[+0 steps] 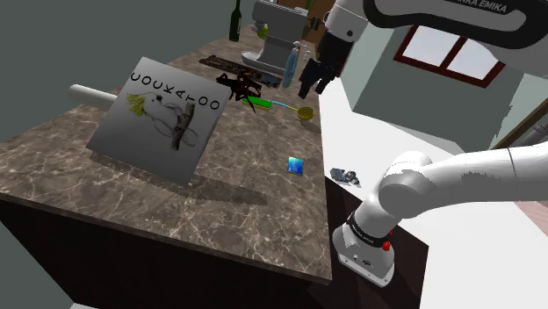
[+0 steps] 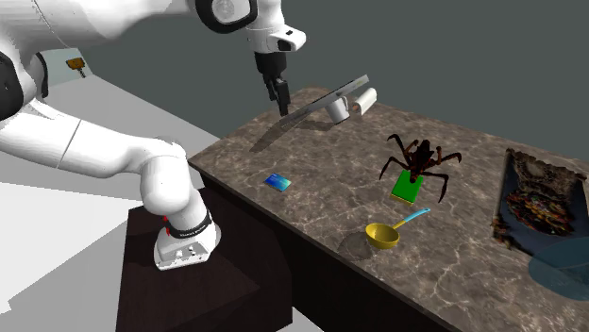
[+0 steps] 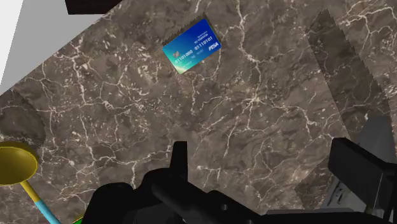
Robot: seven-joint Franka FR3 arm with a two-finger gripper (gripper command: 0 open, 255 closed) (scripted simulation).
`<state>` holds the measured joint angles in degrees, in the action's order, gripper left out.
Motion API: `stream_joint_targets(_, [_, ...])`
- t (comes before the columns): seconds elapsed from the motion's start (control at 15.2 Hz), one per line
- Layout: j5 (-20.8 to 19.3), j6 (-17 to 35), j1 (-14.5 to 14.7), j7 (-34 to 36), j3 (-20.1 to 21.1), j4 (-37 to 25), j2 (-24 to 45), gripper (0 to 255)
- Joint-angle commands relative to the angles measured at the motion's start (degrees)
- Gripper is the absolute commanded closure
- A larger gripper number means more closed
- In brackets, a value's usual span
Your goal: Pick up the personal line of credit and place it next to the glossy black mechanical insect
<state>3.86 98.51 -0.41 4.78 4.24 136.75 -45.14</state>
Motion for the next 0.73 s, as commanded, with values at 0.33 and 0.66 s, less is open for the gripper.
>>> stream_joint_targets(0.33, [0.36, 8.71, -5.25, 13.27, 3.95, 9.50, -0.77, 0])
stream_joint_targets(0.66, [1.18, 17.33, -10.44, 26.90, 8.49, 17.74, 0.06, 0])
